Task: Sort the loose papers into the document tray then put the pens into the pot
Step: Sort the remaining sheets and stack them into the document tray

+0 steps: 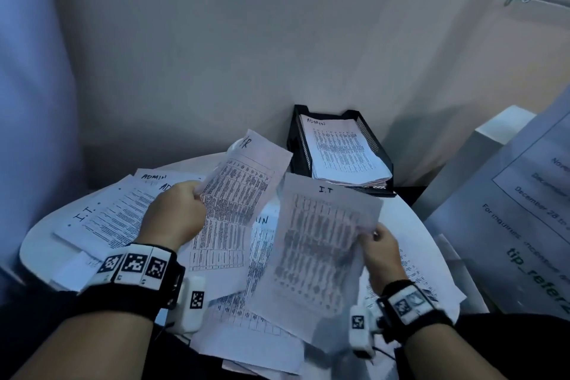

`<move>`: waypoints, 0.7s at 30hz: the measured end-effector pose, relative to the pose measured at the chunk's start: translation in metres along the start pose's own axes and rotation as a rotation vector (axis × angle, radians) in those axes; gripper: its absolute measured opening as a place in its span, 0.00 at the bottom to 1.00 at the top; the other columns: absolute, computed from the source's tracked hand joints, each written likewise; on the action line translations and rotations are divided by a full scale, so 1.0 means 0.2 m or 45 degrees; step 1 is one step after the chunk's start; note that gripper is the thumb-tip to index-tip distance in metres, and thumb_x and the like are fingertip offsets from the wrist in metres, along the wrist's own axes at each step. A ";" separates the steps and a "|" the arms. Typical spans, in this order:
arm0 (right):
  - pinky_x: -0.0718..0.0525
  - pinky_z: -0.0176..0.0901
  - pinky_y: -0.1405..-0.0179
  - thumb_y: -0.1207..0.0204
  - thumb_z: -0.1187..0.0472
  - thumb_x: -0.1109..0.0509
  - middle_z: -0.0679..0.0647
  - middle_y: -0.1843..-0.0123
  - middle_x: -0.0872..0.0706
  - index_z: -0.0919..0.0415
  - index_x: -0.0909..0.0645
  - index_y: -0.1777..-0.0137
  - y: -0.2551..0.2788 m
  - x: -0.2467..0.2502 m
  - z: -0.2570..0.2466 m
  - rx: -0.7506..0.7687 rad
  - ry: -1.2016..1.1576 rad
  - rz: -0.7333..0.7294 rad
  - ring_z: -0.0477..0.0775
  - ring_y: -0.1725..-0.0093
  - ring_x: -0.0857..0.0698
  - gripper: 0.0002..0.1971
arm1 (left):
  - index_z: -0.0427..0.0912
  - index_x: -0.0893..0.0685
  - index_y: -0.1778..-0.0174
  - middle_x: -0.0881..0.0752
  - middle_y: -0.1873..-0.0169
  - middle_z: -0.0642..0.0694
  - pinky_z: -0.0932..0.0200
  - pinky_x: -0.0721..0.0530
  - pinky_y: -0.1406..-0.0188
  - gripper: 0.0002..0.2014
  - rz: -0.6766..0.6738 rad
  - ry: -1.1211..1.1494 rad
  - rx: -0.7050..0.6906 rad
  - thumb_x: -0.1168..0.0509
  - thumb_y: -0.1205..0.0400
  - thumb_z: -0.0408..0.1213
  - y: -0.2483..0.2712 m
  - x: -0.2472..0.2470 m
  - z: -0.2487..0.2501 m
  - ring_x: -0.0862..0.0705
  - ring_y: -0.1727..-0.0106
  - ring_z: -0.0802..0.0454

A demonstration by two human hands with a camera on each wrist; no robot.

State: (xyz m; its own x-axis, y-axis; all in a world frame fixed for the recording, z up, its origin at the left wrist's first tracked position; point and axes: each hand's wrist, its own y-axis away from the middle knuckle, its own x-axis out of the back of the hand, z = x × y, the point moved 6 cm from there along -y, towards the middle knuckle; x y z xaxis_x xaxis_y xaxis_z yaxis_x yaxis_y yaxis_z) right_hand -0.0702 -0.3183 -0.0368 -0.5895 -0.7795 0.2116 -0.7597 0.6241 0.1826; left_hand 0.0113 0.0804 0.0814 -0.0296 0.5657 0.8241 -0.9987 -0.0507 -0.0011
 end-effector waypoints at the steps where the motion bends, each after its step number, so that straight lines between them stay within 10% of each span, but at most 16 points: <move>1: 0.10 0.63 0.51 0.18 0.69 0.33 0.64 0.52 0.08 0.64 0.13 0.53 -0.01 0.07 -0.02 -0.005 -0.016 -0.002 0.64 0.54 0.11 0.07 | 0.45 0.22 0.63 0.16 0.69 0.43 0.51 0.20 0.65 0.12 0.013 -0.021 0.005 0.43 0.15 0.30 0.01 0.00 0.01 0.18 0.66 0.43; 12: 0.12 0.77 0.49 0.20 0.71 0.35 0.78 0.46 0.11 0.75 0.15 0.45 0.09 0.02 -0.05 -0.119 -0.299 -0.103 0.79 0.50 0.09 0.10 | 0.50 0.17 0.59 0.14 0.63 0.50 0.56 0.24 0.61 0.14 -0.293 0.315 -0.149 0.43 0.11 0.35 0.14 -0.19 0.21 0.16 0.59 0.45; 18: 0.11 0.76 0.48 0.33 0.63 0.26 0.77 0.44 0.12 0.71 0.20 0.48 0.14 -0.22 0.07 -0.273 -0.376 -0.095 0.76 0.47 0.10 0.16 | 0.50 0.11 0.35 0.10 0.38 0.53 0.47 0.21 0.28 0.22 -0.572 0.485 -0.111 0.46 0.08 0.56 0.20 -0.32 0.21 0.14 0.35 0.50; 21: 0.16 0.48 0.61 0.19 0.68 0.31 0.63 0.52 0.10 0.65 0.18 0.48 0.15 -0.29 0.02 -0.213 -0.387 -0.047 0.57 0.59 0.14 0.03 | 0.53 0.16 0.27 0.15 0.35 0.58 0.50 0.25 0.29 0.30 -0.599 0.464 -0.154 0.50 0.11 0.67 0.20 -0.32 0.21 0.18 0.31 0.55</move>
State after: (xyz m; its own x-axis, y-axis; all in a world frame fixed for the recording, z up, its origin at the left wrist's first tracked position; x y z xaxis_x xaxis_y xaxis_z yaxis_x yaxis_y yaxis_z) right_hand -0.0597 -0.2553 -0.0483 -0.6363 -0.7663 -0.0891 -0.7414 0.5755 0.3451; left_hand -0.0249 0.0075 0.0526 0.4252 0.7512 0.5049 -0.9051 0.3550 0.2340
